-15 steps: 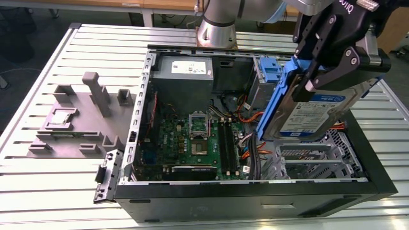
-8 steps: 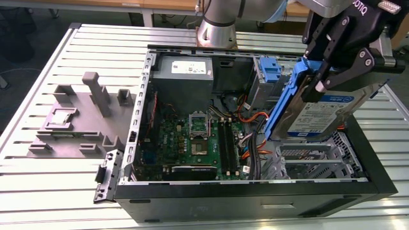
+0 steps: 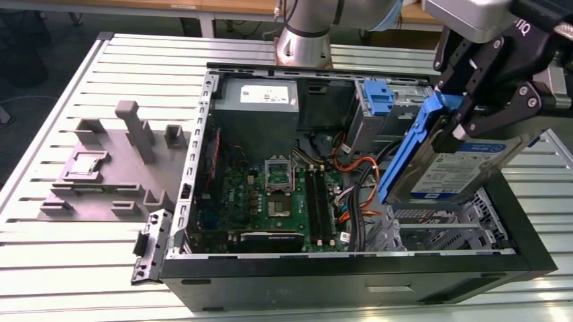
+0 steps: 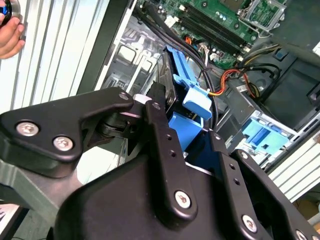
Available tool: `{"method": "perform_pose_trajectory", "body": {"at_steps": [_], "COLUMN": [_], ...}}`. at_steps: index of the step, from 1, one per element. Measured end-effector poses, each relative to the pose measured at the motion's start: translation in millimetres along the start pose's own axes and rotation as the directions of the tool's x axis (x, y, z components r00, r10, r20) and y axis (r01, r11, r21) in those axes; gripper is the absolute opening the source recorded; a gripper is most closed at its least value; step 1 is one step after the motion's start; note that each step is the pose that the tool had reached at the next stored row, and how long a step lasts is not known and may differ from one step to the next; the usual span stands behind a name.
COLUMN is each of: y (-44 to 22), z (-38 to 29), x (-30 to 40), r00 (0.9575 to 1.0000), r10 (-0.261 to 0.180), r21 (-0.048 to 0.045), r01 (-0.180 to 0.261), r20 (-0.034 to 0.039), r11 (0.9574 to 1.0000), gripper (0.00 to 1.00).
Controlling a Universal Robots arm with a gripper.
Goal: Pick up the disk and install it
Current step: 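Insert the disk into the insertion slot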
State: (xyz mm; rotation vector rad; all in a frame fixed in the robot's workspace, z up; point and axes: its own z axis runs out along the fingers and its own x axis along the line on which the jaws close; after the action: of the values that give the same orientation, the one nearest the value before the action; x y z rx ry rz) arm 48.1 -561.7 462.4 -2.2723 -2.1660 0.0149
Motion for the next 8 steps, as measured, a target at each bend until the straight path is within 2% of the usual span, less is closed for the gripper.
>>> {"method": "perform_pose_trajectory", "body": {"at_steps": [5, 8], "y": [11.5, 14.7], "z": [2.1, 3.8], "x": [0.3, 0.5], "r00": [1.0000, 1.0000], "r10": [0.000, 0.000], "r21": [0.0000, 0.0000], "r01": [0.000, 0.000], "r20": [0.0002, 0.0003], "r11": [1.0000, 1.0000], "gripper": [0.37, 0.37]}}
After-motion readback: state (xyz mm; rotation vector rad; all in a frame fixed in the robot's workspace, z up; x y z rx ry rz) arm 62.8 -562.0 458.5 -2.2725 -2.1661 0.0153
